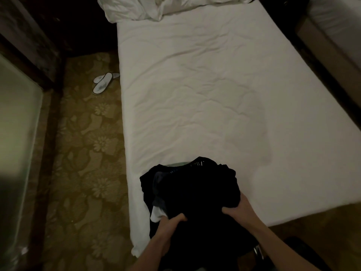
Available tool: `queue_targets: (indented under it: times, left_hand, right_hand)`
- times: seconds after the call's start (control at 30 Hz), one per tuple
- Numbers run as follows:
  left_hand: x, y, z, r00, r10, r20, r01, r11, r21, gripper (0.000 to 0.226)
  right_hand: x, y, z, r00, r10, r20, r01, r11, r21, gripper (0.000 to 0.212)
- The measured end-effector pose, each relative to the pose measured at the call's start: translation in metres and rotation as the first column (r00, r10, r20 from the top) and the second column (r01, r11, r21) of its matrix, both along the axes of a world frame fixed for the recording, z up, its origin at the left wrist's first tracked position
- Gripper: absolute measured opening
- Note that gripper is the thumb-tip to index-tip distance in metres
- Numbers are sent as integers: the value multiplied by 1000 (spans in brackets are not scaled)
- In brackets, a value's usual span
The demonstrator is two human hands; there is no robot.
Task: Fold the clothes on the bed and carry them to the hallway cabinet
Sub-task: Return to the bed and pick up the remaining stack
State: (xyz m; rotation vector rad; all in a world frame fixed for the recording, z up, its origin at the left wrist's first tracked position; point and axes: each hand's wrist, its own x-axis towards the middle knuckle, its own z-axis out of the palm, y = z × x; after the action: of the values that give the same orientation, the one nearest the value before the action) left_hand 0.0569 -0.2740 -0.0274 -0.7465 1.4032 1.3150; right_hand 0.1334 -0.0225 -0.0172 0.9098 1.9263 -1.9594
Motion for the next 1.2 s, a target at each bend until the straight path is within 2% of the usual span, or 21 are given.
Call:
queue_targets:
  times: [0.2, 0.23, 0.37, 0.5, 0.57, 0.63, 0.7, 0.77, 0.87, 1.0, 1.07, 1.17, 1.2]
  left_hand:
    - [-4, -11, 4, 996, -36, 82, 28, 995, 93, 43]
    - [-5, -14, 4, 996, -40, 77, 32, 994, 109, 45]
    - [-7, -37, 6, 998, -63, 1, 62, 987, 150, 89]
    - [-4, -50, 12, 988, -58, -143, 88, 973, 213, 99]
    - [-4, -52, 24, 979, -85, -187, 129, 963, 238, 102]
    - [-6, -58, 32, 972, -95, -216, 147, 959, 242, 106]
    - [-9, -66, 41, 970, -87, -228, 144, 958, 248, 100]
    - [-10, -73, 48, 969, -77, -233, 134, 961, 243, 96]
    - [-11, -81, 61, 966, -65, -250, 126, 963, 237, 91]
    - [-9, -90, 83, 963, -56, -265, 119, 967, 226, 83]
    - [-7, -96, 94, 961, -44, -272, 105, 971, 214, 82]
    - [-7, -107, 113, 955, -8, -295, 74, 975, 211, 83]
    - [-8, -112, 119, 951, 0, -309, 69, 975, 211, 83]
  right_hand:
    - [-8, 0, 16, 998, -48, 43, 54, 987, -152, 76]
    - [-10, 1, 17, 997, -40, 63, 50, 984, -172, 79]
    - [-14, 3, 20, 991, -31, 129, 60, 973, -225, 87]
    - [-16, 3, 29, 992, -37, 117, 74, 941, -330, 102]
    - [-17, 1, 36, 993, -45, 107, 81, 928, -363, 96]
    - [-17, -2, 44, 993, -59, 104, 96, 911, -402, 77]
    - [-16, -5, 53, 992, -76, 103, 114, 892, -437, 67]
    - [-15, -11, 63, 993, -67, 93, 101, 891, -442, 72]
    - [-16, -19, 78, 994, -54, 90, 88, 898, -432, 99]
    - [-15, -26, 94, 995, -59, 77, 86, 897, -433, 106]
    - [-14, -33, 103, 996, -51, 77, 79, 902, -423, 102]
    - [-15, -46, 114, 997, -54, 60, 74, 908, -412, 79]
    - [-16, -51, 117, 997, -55, 53, 72, 909, -410, 77]
